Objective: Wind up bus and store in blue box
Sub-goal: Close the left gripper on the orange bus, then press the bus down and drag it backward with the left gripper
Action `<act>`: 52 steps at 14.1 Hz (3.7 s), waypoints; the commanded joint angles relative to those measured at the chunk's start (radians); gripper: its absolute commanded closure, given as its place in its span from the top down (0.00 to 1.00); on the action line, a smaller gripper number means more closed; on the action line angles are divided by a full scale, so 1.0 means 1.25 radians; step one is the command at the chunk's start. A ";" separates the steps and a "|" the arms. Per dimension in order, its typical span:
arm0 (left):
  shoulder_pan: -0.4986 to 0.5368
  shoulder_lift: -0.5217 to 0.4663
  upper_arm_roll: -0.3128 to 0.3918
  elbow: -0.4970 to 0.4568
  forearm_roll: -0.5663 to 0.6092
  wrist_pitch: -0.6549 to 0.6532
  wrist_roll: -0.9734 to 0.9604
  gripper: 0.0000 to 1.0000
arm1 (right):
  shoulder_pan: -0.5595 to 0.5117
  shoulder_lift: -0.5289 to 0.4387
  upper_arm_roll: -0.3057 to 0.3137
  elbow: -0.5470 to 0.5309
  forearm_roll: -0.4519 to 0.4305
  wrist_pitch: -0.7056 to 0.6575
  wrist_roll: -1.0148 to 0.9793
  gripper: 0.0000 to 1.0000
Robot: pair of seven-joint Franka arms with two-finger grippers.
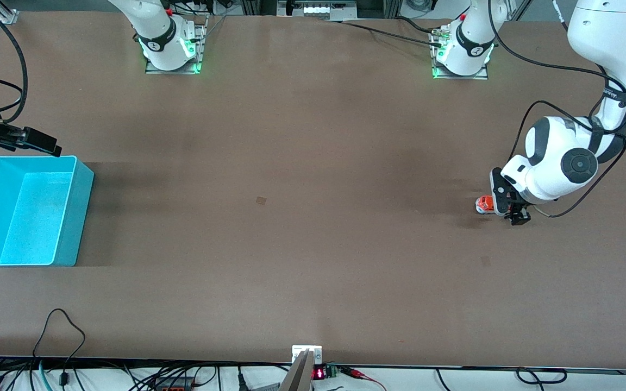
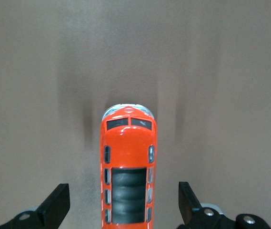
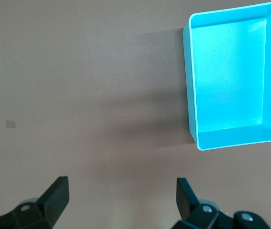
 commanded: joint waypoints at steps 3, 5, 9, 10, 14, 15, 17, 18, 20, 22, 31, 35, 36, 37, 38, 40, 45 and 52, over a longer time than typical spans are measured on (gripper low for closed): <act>0.006 -0.006 -0.008 -0.031 0.018 0.038 0.012 0.61 | -0.005 -0.006 0.004 -0.003 -0.002 0.003 0.000 1.00; 0.006 0.000 -0.009 -0.030 0.018 0.038 0.013 0.44 | -0.005 -0.006 0.004 -0.003 -0.001 0.003 0.003 1.00; 0.006 0.001 -0.009 -0.030 0.018 0.038 0.013 0.34 | 0.001 -0.006 0.009 0.005 0.005 0.005 0.013 1.00; 0.006 0.001 -0.009 -0.030 0.018 0.038 0.013 0.34 | 0.005 -0.006 0.012 0.010 0.008 0.003 0.014 1.00; 0.007 0.009 -0.008 -0.029 0.018 0.040 0.015 0.34 | 0.000 -0.008 0.010 0.010 0.007 0.004 0.013 1.00; 0.014 0.012 -0.008 -0.025 0.018 0.040 0.030 0.34 | 0.002 -0.008 0.010 0.010 0.003 0.003 0.013 1.00; 0.051 0.028 -0.008 -0.022 0.016 0.068 0.079 0.34 | 0.004 -0.008 0.010 0.010 -0.004 0.003 0.011 1.00; 0.081 0.038 -0.008 -0.020 0.016 0.086 0.098 0.34 | 0.002 -0.008 0.010 0.010 -0.004 0.003 0.011 1.00; 0.127 0.052 -0.008 -0.013 0.016 0.100 0.117 0.34 | 0.001 -0.008 0.009 0.010 0.002 0.004 0.011 1.00; 0.180 0.063 -0.007 0.000 0.016 0.100 0.141 0.35 | 0.001 -0.008 0.009 0.010 0.005 0.004 0.013 1.00; 0.251 0.107 -0.007 0.065 0.016 0.098 0.315 0.36 | 0.000 -0.008 0.008 0.010 0.009 0.003 0.013 1.00; 0.255 0.106 -0.008 0.067 0.010 0.098 0.306 0.35 | 0.000 -0.009 0.007 0.010 0.009 0.003 0.013 1.00; 0.256 0.103 -0.008 0.067 0.007 0.098 0.302 0.35 | 0.000 -0.009 0.007 0.010 0.009 0.003 0.013 1.00; 0.256 0.103 -0.008 0.067 0.005 0.098 0.293 0.34 | 0.000 -0.009 0.008 0.010 0.009 0.003 0.013 1.00; 0.257 0.103 -0.008 0.067 0.005 0.098 0.279 0.34 | 0.000 -0.009 0.008 0.010 0.009 0.002 0.013 1.00; 0.258 0.103 -0.008 0.070 0.005 0.096 0.262 0.33 | 0.000 -0.009 0.008 0.010 0.009 0.002 0.013 1.00; 0.261 0.103 -0.008 0.072 0.005 0.096 0.256 0.38 | 0.000 -0.009 0.007 0.010 0.009 0.002 0.013 1.00; 0.254 0.068 -0.015 0.096 0.007 0.035 0.246 1.00 | 0.000 -0.009 0.007 0.010 0.009 0.002 0.013 1.00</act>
